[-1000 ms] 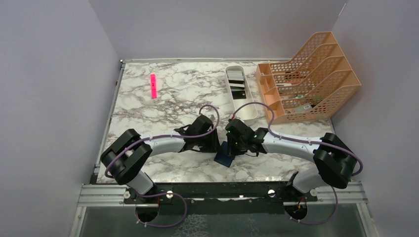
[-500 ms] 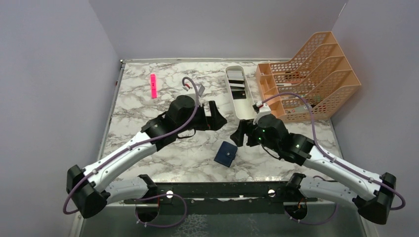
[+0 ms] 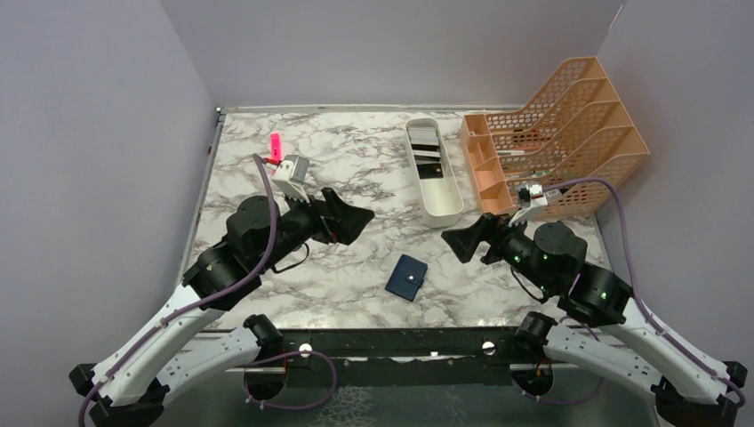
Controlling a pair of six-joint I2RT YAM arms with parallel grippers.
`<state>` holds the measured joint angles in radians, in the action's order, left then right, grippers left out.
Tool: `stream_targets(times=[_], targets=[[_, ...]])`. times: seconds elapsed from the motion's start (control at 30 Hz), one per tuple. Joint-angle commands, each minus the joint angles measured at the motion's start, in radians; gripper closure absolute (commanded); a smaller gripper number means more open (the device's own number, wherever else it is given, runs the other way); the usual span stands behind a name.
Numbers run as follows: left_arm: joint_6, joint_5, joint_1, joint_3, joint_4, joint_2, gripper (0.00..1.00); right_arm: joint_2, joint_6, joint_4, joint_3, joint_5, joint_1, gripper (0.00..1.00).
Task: Put the credit cards into the card holder
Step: Reset both arms
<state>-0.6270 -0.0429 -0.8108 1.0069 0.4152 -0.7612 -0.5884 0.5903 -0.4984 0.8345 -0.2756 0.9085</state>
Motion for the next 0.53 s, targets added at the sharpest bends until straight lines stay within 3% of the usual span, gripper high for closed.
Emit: stream_targets(times=[0.0,0.5], targets=[[0.005,-0.03,0.002,-0.047,0.032,0.029,0.01,0.015,0.064,-0.05,-0.023,-0.046,0.0,0.0],[-0.016,-0.072,0.003,-0.134,0.033,0.052,0.01,0.022,0.085,-0.038,-0.047,-0.054,0.0,0.0]])
